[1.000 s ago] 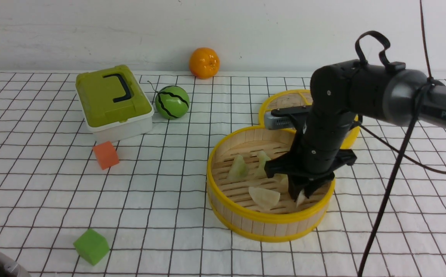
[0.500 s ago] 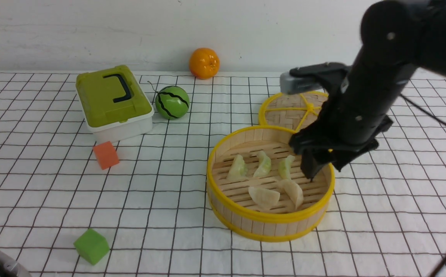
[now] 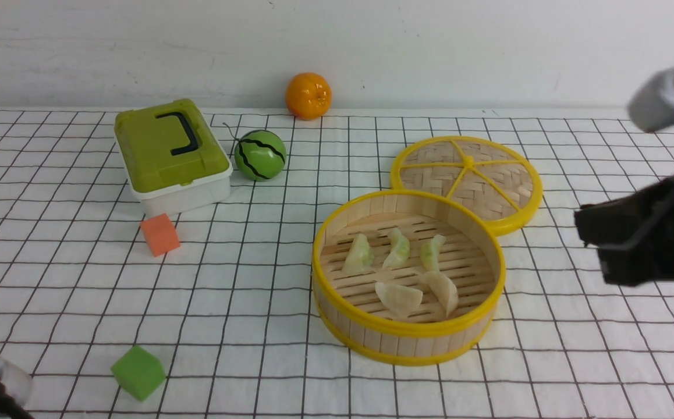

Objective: Put the dumplings into the steamer on the table with the white tablecloth.

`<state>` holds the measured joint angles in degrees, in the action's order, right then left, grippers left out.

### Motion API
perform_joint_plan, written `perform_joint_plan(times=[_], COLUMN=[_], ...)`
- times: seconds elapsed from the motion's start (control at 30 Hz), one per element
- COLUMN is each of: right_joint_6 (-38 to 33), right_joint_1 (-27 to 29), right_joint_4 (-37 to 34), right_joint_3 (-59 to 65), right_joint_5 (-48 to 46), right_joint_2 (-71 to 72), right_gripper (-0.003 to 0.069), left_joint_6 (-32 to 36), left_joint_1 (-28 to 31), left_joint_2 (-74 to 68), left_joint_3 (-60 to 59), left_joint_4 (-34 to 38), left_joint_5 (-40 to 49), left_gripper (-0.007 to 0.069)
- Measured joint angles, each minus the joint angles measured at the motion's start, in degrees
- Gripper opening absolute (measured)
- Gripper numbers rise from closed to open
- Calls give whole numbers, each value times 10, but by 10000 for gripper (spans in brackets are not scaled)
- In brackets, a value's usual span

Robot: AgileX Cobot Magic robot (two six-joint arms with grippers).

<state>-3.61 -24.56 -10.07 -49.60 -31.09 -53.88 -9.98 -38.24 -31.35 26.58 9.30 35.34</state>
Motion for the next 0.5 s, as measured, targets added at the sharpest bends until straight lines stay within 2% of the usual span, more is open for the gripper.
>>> perform_joint_plan(times=[0.17,0.33,0.5], right_joint_6=[0,0,0], right_joint_1=[0,0,0], right_joint_4=[-5,-5,-7], right_joint_3=[99,167,192], right_joint_5=[101,171,202], right_joint_2=[126,227,255], right_gripper=[-23,-23,-21], left_joint_6=[1,1,1], left_joint_1=[0,0,0], left_joint_2=[49,110,133], left_joint_3=[-1,-5,-14], left_joint_4=[-7,-36,-59], left_joint_5=[-72,-80,-84], left_gripper=[97,101,102])
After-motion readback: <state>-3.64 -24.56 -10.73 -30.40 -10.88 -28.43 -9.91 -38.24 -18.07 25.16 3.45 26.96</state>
